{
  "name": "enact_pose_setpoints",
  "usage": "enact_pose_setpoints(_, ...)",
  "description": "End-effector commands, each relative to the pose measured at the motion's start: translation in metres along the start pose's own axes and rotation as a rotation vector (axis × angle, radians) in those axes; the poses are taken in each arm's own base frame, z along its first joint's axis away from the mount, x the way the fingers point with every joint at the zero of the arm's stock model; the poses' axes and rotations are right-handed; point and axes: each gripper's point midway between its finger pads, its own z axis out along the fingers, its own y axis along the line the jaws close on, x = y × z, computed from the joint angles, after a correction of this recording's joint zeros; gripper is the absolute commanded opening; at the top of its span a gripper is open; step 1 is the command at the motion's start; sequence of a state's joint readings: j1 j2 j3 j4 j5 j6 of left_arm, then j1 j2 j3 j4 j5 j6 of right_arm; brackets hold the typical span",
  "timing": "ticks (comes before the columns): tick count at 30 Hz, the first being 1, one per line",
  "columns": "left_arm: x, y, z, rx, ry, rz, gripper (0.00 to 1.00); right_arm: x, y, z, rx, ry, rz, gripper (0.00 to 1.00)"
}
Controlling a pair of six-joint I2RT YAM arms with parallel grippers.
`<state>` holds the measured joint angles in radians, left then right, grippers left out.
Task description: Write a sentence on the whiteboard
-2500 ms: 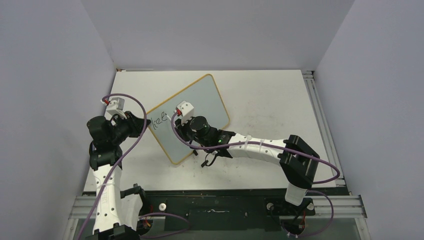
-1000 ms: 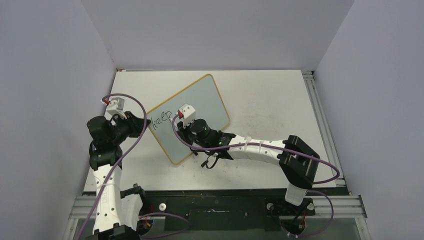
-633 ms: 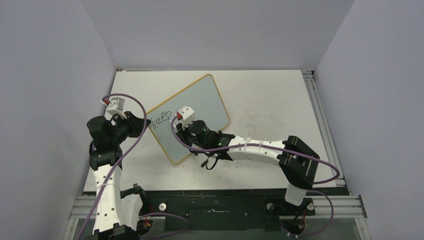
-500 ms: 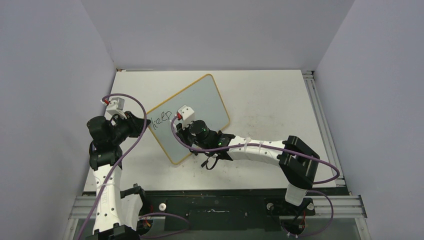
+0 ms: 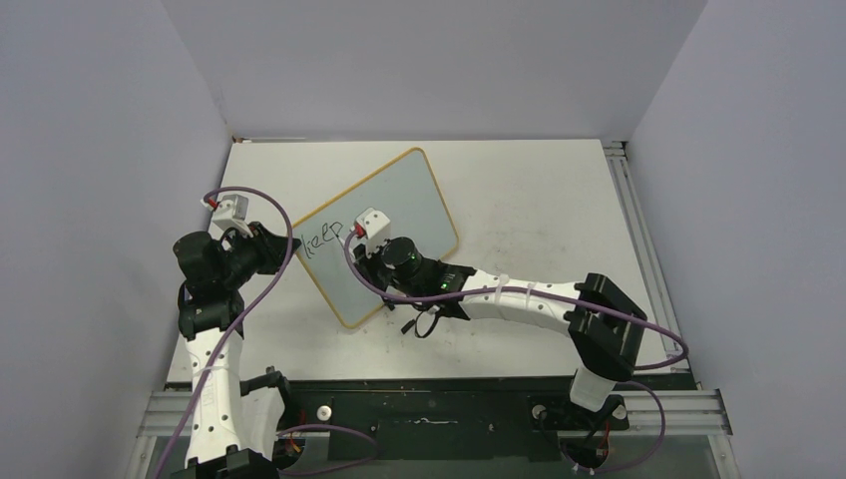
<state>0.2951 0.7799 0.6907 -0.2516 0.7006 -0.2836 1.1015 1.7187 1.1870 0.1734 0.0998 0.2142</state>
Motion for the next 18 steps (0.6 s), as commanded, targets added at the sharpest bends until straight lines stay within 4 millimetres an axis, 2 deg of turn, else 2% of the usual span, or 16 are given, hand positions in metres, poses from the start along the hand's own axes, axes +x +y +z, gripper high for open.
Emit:
enact_pose_setpoints(1,-0.015,-0.003,-0.003,-0.012,-0.034,0.053,0.00,-0.052,0.001,-0.026,-0.019,-0.112,0.001,0.05)
enact_pose_setpoints(10,-0.014,0.000,-0.003,-0.021,-0.030,0.051,0.00,-0.041,-0.037,-0.022,0.031,-0.066,0.004,0.05)
enact_pose_setpoints(18,-0.014,0.000,-0.003,-0.022,-0.031,0.050,0.00,-0.030,-0.047,-0.011,0.045,-0.036,0.002,0.05)
